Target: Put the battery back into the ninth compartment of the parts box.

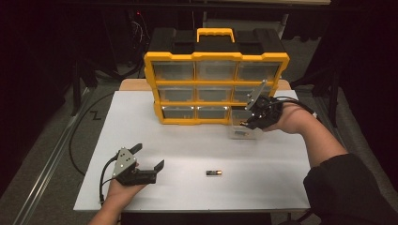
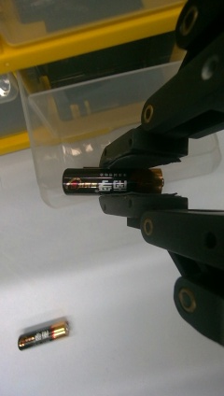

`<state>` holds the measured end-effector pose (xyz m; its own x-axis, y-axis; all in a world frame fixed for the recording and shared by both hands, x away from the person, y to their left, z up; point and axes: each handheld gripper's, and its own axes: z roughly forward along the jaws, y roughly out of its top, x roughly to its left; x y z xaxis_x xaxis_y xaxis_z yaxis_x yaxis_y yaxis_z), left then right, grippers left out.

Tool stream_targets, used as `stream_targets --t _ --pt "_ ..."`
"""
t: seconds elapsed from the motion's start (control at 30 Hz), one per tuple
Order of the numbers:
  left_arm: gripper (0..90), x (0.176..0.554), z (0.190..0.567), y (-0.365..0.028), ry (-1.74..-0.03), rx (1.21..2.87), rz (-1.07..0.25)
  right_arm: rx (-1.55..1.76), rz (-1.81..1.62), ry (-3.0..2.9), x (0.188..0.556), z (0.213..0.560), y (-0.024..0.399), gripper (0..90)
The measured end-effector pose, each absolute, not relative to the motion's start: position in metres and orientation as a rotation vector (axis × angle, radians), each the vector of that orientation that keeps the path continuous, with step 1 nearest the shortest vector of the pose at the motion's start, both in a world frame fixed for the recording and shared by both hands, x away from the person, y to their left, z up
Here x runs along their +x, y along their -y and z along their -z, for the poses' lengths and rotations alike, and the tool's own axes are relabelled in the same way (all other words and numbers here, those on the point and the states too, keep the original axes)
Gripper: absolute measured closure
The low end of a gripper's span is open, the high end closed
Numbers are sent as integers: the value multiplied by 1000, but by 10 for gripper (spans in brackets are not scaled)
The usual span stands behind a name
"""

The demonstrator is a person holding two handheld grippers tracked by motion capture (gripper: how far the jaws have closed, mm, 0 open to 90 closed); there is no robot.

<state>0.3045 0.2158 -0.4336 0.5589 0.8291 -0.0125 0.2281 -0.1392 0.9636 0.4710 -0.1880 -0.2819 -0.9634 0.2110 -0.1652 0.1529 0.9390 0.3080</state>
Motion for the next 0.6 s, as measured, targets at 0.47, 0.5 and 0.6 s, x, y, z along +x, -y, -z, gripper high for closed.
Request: stream_targets --t 0.47,0.5,0.6 --pt "2 304 434 -216 -898 1658 -664 314 -359 -2877 494 286 179 784" --pt "2 304 433 -216 -897 1658 -664 309 -360 -2879 495 287 178 784" --pt "2 304 434 -216 -897 1659 -664 319 -353 -2874 497 289 176 784"
